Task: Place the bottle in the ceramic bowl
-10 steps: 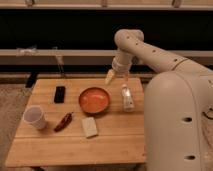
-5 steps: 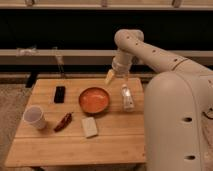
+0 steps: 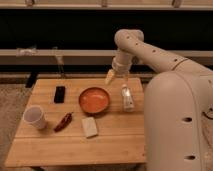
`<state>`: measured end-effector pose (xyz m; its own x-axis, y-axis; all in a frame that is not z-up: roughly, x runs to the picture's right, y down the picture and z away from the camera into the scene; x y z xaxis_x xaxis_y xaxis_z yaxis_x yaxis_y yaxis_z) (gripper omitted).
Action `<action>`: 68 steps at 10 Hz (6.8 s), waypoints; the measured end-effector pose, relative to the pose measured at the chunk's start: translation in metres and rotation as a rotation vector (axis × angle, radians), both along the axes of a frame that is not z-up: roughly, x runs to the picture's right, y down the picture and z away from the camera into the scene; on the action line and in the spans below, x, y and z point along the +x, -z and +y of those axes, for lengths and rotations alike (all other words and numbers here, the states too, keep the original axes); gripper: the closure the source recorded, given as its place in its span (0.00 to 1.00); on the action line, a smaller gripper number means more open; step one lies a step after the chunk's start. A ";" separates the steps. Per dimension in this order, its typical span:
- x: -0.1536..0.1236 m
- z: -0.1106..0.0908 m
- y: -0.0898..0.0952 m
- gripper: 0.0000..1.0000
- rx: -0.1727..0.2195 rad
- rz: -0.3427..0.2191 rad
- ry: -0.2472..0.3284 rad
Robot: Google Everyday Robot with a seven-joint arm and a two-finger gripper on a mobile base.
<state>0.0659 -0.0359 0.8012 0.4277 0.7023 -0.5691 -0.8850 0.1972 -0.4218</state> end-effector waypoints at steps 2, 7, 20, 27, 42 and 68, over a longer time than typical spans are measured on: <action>0.000 0.000 0.000 0.20 0.000 0.000 0.000; 0.000 0.000 0.000 0.20 -0.001 0.000 0.000; 0.061 0.083 -0.069 0.20 -0.069 0.204 0.047; 0.075 0.105 -0.112 0.20 -0.099 0.316 0.093; 0.066 0.051 -0.060 1.00 -0.052 0.196 -0.043; -0.141 0.084 -0.058 0.20 -0.061 -0.263 0.227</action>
<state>-0.0755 0.0476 0.8594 0.7065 0.5403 -0.4571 -0.6812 0.3439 -0.6463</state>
